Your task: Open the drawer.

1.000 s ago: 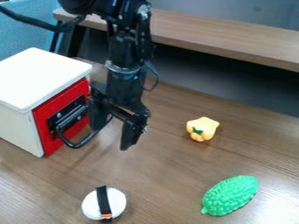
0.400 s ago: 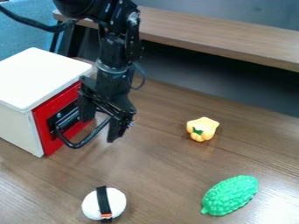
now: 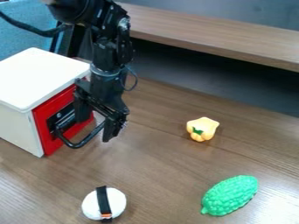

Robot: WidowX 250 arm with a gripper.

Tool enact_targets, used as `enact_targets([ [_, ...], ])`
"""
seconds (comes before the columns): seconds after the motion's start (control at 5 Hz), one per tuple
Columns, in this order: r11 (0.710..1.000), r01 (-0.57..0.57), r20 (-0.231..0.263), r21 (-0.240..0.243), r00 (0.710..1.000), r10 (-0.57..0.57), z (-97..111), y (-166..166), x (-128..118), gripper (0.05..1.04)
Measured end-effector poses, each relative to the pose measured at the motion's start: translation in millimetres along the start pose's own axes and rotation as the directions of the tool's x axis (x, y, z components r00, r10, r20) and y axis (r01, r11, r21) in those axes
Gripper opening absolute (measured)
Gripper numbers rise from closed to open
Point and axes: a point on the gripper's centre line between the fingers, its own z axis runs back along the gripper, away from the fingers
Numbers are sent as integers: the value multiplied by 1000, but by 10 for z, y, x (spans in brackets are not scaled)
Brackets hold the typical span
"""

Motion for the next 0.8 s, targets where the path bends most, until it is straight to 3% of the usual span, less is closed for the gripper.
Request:
enact_targets([
  [0.2, 1000, -18, 44, -19, 999, 19, -96, 29, 1, 999],
  [0.4, 998, -20, 44, -59, 999, 23, -242, 38, 22, 999],
  [0.6, 995, -12, -51, -102, 999, 7, -450, -14, 73, 999],
  [0.8, 990, 7, -58, -144, 998, -16, -478, -104, 176, 999],
])
